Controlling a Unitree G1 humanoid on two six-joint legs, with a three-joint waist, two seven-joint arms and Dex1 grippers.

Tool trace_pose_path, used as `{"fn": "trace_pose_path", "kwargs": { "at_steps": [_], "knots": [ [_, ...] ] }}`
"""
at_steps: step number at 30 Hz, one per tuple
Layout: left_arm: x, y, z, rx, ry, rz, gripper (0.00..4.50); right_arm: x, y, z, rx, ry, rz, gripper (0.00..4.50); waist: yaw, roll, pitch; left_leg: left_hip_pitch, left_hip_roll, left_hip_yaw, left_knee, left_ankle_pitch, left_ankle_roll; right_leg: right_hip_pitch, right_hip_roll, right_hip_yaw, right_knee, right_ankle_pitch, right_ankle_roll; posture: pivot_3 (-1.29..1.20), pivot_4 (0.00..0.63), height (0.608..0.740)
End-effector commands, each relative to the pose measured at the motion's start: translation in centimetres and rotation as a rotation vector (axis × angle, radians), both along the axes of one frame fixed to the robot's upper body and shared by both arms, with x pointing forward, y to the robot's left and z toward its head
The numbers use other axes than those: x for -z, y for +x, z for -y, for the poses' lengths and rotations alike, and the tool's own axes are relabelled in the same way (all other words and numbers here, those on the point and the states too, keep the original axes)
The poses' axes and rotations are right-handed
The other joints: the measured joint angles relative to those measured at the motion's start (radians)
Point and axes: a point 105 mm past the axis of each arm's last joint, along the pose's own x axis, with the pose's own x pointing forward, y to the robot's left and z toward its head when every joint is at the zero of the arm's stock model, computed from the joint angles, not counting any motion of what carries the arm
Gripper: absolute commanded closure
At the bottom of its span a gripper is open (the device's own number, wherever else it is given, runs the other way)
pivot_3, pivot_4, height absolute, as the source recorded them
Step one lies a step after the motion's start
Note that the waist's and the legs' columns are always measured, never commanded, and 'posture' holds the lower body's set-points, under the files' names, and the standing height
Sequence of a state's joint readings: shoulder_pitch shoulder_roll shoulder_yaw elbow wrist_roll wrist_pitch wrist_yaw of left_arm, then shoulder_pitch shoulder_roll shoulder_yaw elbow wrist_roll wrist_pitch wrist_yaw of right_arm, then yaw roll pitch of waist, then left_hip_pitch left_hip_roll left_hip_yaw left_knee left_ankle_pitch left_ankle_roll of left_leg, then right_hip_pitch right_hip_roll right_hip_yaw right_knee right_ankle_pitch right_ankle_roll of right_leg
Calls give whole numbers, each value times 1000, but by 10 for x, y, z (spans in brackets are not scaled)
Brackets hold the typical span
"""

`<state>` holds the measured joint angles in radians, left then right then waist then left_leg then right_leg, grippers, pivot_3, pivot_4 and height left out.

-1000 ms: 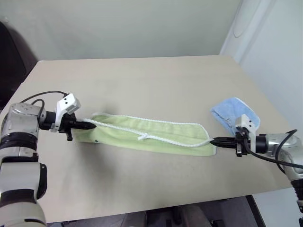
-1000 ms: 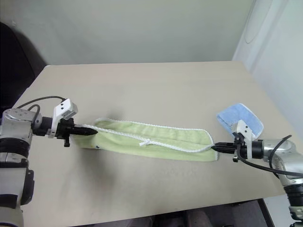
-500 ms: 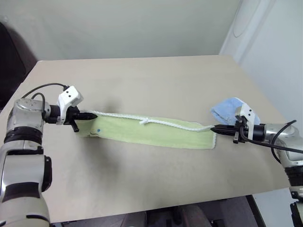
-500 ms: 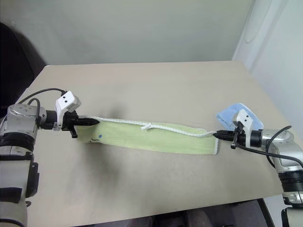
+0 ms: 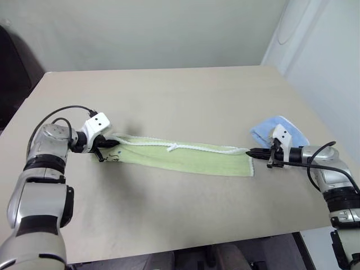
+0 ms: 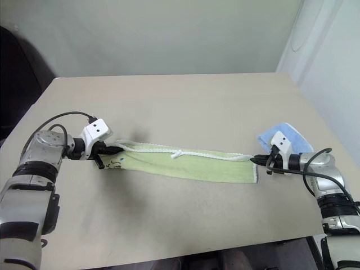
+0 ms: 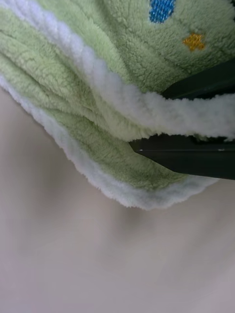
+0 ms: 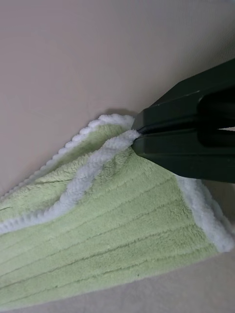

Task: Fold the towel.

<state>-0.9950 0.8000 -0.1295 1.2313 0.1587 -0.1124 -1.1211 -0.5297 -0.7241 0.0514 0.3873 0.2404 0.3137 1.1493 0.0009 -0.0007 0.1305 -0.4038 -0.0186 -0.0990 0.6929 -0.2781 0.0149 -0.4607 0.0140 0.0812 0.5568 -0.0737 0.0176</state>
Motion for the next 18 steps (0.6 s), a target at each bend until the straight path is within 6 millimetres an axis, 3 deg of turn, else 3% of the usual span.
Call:
{"fn": "trace_pose_path", "kwargs": {
  "at_steps": [1,3,6,15,17,18],
  "knots": [
    [-6,2,-5,-25,14,27,4479,-12,7,7,35,-11,57,4500,0,0,0,0,0,0,0,0,0,0,0,0,0,0,0,0,150,740],
    [-4,1,-4,-23,4,15,4479,-12,8,7,38,-10,61,4500,0,0,0,0,0,0,0,0,0,0,0,0,0,0,0,0,150,740],
    [-6,0,-2,-23,-58,-4,3908,-13,8,7,46,8,52,3903,0,0,0,0,0,0,0,0,0,0,0,0,0,0,0,0,150,740],
    [-25,0,-8,-66,-166,51,847,-27,4,13,52,49,83,854,0,0,0,0,0,0,0,0,0,0,0,0,0,0,0,0,150,740],
    [-30,2,-11,-88,-186,80,835,-32,7,18,82,51,112,145,0,0,0,0,0,0,0,0,0,0,0,0,0,0,0,0,150,740],
    [-33,3,-14,-106,-190,103,835,-35,7,21,95,53,126,62,0,0,0,0,0,0,0,0,0,0,0,0,0,0,0,0,150,740]
  ]
}}
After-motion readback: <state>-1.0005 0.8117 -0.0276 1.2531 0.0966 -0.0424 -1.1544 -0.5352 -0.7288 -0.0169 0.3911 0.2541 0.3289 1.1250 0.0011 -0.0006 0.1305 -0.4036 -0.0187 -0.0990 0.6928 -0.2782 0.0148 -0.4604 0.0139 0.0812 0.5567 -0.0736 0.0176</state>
